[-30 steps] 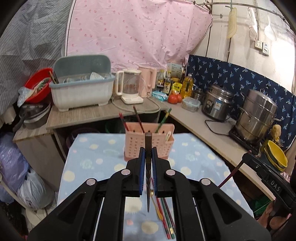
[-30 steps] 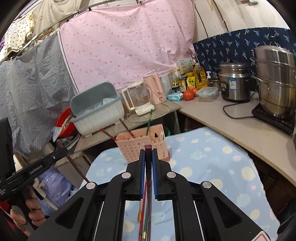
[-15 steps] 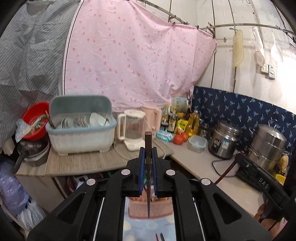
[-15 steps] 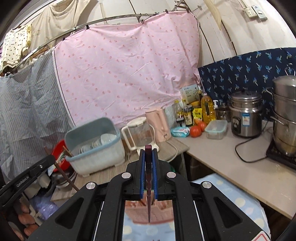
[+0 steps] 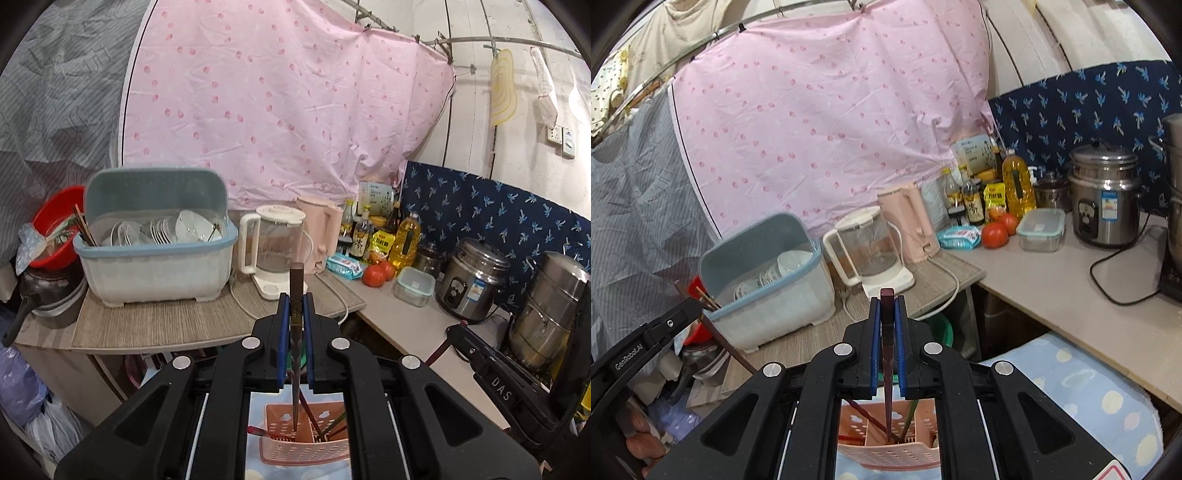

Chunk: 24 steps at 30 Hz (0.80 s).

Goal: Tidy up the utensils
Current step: 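Lower both chopsticks into the pink basket and open both tools, then move back to the table and grasp another dark red chopstick with the right tool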

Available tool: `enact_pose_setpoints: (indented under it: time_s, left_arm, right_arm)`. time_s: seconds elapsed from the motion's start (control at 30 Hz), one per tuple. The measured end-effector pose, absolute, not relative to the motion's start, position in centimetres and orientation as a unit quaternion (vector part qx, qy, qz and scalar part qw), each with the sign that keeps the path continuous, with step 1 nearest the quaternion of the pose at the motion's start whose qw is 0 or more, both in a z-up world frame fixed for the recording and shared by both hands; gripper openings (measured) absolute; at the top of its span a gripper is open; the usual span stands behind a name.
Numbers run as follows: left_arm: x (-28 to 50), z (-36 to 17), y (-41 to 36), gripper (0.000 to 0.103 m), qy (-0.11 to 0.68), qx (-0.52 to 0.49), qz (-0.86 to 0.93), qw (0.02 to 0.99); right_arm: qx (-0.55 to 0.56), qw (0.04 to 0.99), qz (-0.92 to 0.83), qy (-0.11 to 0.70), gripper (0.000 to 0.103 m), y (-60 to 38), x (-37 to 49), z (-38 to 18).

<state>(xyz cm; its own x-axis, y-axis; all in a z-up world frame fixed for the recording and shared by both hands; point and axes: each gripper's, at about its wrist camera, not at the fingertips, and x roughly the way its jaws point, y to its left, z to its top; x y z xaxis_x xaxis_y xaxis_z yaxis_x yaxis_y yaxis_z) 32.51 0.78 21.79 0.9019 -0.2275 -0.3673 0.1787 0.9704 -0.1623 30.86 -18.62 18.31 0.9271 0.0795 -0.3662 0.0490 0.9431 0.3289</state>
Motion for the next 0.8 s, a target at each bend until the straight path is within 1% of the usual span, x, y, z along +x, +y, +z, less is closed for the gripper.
enact_pose_setpoints:
  time_s: [0.2, 0.23, 0.27, 0.3, 0.33, 0.4, 0.67, 0.73, 0.8]
  left_arm:
    - [33.5, 19.6, 1.0, 0.007, 0.22, -0.067, -0.107, 0.967]
    - [33.7, 19.4, 1.0, 0.007, 0.223, -0.068, -0.109, 0.966]
    - [33.7, 19.2, 1.1, 0.008, 0.226, -0.07, -0.11, 0.965]
    - [33.6, 19.1, 1.2, 0.015, 0.227, -0.072, -0.107, 0.965]
    - [33.5, 19.0, 1.3, 0.027, 0.227, -0.073, -0.103, 0.966]
    - [33.2, 19.1, 1.7, 0.04, 0.224, -0.079, -0.098, 0.966]
    - [30.5, 19.1, 2.4, 0.042, 0.23, -0.08, -0.106, 0.964]
    - [29.1, 19.0, 2.4, 0.049, 0.23, -0.078, -0.108, 0.964]
    - [27.8, 18.8, 2.4, 0.051, 0.23, -0.075, -0.111, 0.964]
  right_arm:
    - [0.167, 0.963, 0.006, 0.21, 0.008, -18.6, 31.4, 16.2]
    - [0.166, 0.963, 0.003, 0.211, 0.012, -18.7, 31.3, 16.0]
    - [0.165, 0.964, -0.002, 0.209, 0.02, -18.7, 31.1, 16.0]
    - [0.165, 0.964, -0.004, 0.207, 0.025, -18.8, 30.9, 16.0]
    - [0.166, 0.965, -0.006, 0.204, 0.031, -18.9, 30.6, 16.1]
    - [0.17, 0.965, -0.007, 0.199, 0.032, -19.2, 29.9, 16.3]
    - [0.161, 0.967, 0.0, 0.195, 0.032, -19.0, 26.3, 16.9]
    - [0.159, 0.967, 0.002, 0.198, 0.032, -18.9, 25.0, 16.7]
    - [0.158, 0.966, 0.003, 0.204, 0.032, -18.8, 23.6, 16.2]
